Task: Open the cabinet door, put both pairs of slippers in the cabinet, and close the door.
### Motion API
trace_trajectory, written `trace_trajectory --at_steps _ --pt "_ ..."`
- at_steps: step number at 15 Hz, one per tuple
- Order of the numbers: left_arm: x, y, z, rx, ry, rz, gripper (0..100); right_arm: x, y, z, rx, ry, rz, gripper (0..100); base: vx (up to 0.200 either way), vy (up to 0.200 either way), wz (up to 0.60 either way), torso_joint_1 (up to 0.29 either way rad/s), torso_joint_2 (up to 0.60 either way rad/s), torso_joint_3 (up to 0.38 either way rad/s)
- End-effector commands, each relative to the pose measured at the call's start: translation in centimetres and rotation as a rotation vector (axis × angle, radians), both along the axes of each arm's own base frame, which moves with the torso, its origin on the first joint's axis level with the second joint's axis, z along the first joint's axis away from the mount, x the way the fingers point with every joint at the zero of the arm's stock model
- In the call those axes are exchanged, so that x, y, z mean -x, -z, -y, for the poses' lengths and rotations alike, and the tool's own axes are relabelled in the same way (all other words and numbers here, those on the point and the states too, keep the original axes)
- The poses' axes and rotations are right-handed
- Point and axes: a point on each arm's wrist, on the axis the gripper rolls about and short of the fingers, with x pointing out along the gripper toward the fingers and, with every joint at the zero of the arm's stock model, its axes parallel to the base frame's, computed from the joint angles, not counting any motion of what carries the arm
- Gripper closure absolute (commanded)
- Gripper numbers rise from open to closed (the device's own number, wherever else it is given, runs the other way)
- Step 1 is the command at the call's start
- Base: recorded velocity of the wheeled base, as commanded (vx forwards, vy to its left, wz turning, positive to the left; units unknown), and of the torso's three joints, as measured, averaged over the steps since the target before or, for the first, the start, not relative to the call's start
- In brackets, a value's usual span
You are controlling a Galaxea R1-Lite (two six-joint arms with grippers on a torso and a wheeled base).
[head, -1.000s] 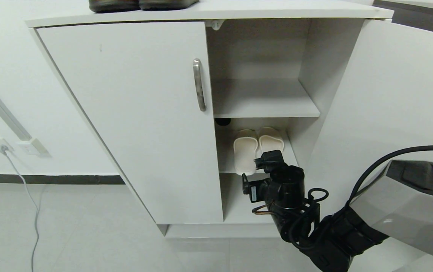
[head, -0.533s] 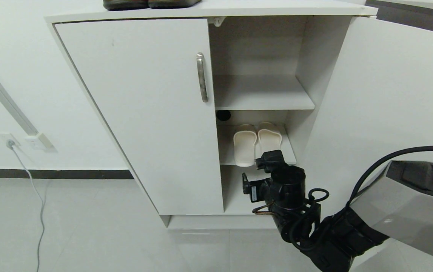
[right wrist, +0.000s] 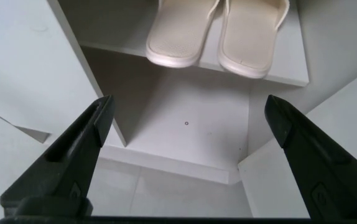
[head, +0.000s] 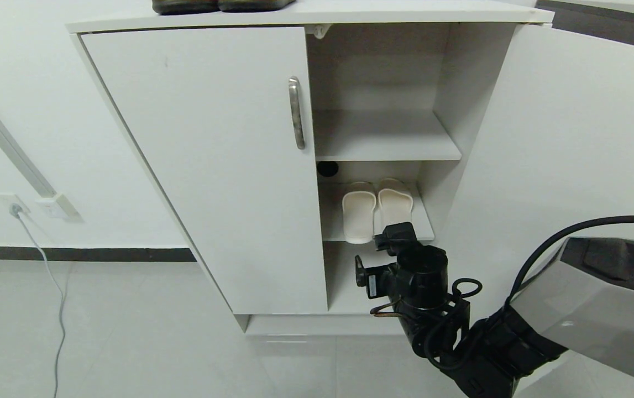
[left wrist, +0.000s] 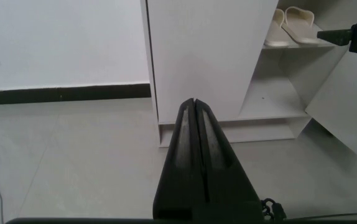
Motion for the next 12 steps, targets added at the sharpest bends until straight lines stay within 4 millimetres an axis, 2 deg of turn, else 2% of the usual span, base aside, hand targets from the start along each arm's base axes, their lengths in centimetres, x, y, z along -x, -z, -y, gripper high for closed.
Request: trace_trajectory --at_steps 1,9,12 --pt "-0.01 0.0 0.0 -0.001 -0.001 -0.002 100 -0.03 0.29 -0.05 0.006 0.0 -0.005 0 0.0 0.0 0.0 0.0 0.0 0.0" --pt "-0.01 0.0 0.0 0.0 -0.001 -0.002 100 -0.07 0.38 0.03 0.009 0.01 -0.006 0 0.0 0.0 0.0 0.002 0.0 0.158" --pt "-0.01 -0.01 0.0 0.0 -0.001 0.0 100 -0.08 0.44 0.02 0.01 0.012 -0.007 0 0.0 0.0 0.0 -0.001 0.0 0.032"
